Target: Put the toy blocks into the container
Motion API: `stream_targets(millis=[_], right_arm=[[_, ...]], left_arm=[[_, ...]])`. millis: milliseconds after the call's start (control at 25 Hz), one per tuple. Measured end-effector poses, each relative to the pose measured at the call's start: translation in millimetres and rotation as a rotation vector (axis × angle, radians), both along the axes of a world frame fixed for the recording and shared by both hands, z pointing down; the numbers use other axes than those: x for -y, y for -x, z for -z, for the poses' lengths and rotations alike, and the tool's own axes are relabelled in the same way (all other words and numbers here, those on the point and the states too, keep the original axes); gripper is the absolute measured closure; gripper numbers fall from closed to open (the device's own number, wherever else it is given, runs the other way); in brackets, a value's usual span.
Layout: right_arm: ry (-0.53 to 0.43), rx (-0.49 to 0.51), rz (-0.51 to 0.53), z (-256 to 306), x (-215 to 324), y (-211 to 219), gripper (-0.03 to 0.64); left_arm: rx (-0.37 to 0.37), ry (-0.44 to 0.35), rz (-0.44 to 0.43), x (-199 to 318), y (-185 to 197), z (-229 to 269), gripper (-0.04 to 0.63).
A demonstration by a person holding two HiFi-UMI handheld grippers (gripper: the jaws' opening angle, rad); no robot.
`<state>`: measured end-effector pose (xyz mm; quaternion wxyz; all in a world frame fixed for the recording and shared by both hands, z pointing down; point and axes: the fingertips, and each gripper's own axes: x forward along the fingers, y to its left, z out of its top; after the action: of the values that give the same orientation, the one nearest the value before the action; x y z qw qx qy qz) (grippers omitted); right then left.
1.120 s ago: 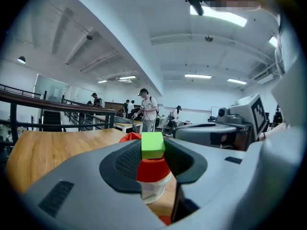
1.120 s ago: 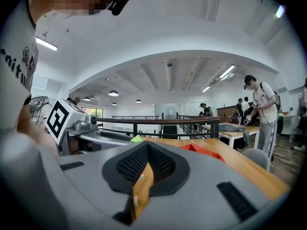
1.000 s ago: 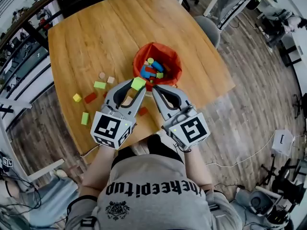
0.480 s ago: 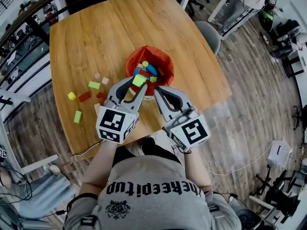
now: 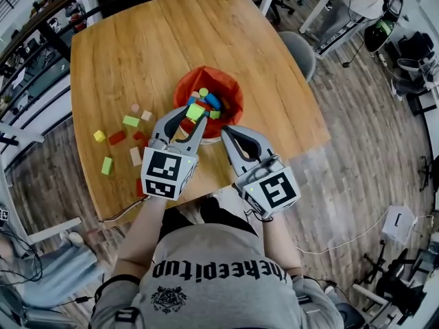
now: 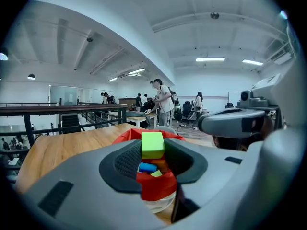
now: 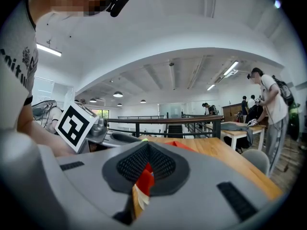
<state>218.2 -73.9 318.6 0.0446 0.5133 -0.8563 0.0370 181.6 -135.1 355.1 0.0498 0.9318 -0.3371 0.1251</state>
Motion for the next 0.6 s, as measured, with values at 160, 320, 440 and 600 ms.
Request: stream_targets(millis=[160, 320, 440, 600], right_arm=[[0.000, 0.006, 0.007, 0.4, 0.7, -0.5, 0.607], [-0.001, 0.008, 0.014, -1.0, 2.5, 1.6, 0.607], [0.002, 0.011, 0.023, -0.9, 4.1, 3.4, 0.607], [0.003, 0.015, 0.039, 1.0, 6.5, 10.2, 0.607]], left_arm=[[0.008, -0.010, 0.004, 0.2, -0.1, 2.0, 0.418], [0.008, -0.004, 0.001, 0.6, 1.9, 0.9, 0.414], [0.011, -0.010, 0.011, 0.1, 4.9, 2.7, 0.422], [0.004, -0.032, 0.043, -0.2, 17.6, 12.0, 0.551]])
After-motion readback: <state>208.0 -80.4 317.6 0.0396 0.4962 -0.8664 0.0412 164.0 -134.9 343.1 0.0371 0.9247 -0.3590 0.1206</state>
